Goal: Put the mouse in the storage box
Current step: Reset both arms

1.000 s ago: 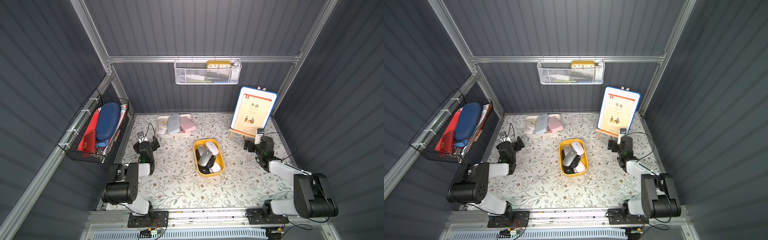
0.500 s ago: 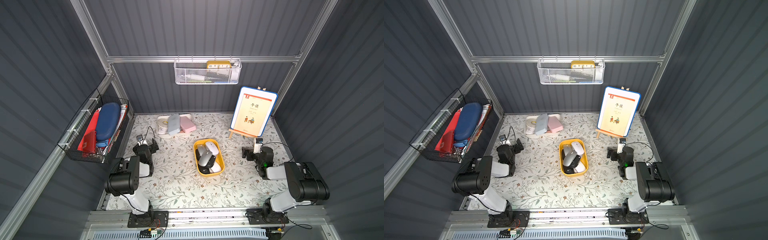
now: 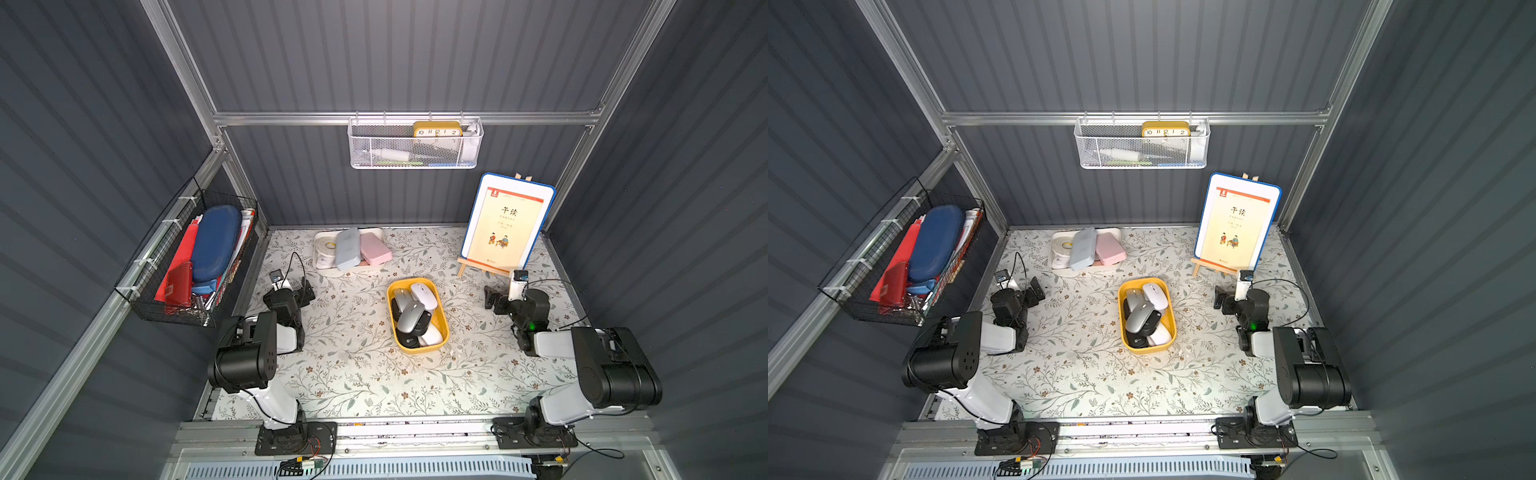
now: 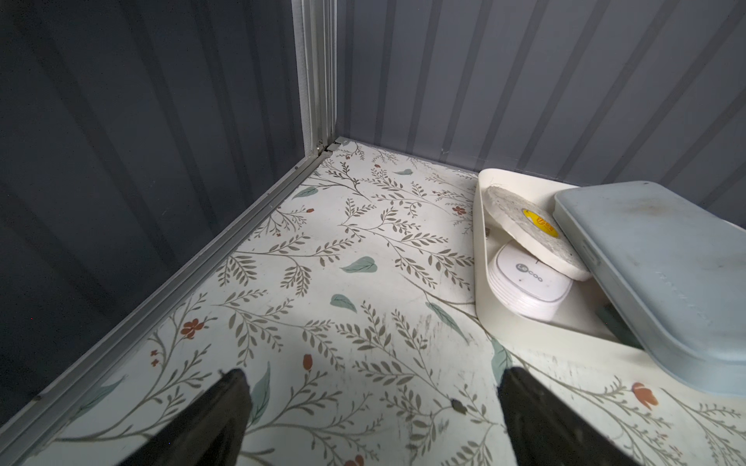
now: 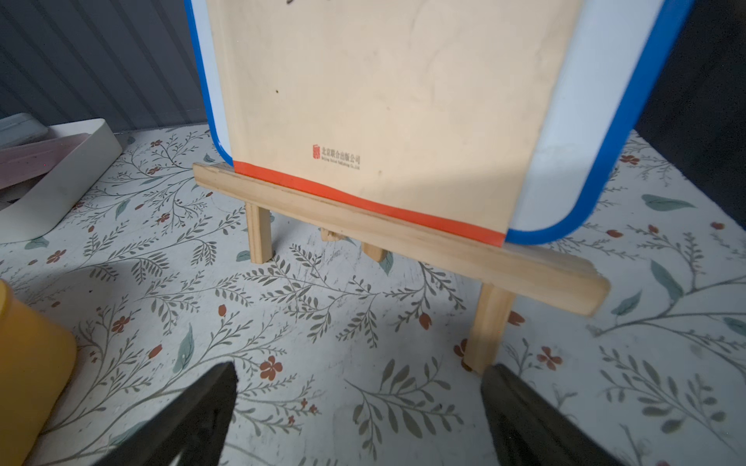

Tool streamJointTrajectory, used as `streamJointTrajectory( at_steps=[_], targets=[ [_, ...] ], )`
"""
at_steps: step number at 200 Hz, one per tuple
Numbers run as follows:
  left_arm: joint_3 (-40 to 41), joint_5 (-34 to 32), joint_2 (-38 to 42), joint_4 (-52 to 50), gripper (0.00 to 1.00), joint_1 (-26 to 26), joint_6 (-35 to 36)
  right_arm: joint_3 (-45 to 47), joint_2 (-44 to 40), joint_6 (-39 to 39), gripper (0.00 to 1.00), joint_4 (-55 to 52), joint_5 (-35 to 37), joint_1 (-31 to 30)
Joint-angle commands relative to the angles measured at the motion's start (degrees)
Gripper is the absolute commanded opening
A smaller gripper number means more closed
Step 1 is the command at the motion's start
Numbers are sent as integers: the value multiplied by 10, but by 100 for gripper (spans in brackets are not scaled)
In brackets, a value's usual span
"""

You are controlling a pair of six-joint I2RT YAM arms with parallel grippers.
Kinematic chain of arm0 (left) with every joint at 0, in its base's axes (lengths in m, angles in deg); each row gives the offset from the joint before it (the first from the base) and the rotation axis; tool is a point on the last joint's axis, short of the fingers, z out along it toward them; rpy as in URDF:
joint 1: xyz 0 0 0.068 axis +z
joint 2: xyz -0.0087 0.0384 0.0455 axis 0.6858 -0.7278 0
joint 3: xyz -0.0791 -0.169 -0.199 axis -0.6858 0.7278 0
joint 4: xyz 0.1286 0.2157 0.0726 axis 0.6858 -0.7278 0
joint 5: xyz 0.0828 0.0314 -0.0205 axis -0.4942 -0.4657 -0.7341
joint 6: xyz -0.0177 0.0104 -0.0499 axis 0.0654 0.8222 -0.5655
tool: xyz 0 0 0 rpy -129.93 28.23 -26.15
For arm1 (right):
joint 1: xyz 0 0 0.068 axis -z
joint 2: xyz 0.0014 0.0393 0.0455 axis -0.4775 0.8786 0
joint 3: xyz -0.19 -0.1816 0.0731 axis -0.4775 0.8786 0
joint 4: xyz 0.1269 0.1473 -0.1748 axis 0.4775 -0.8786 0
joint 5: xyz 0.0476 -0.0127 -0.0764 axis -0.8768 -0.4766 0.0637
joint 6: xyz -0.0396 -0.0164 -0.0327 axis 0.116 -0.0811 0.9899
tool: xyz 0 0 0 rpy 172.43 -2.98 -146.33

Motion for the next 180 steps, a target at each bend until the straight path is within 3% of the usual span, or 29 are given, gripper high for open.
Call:
streamJointTrajectory(
  at_steps=[1,180],
  targets=[
    [-4,7,7,-5,100,1,-5,-5,1,-1,99,9,0,-1],
    [-4,8,8,-5,99,1,-5,-9,4,-6,99,9,4,0]
  ],
)
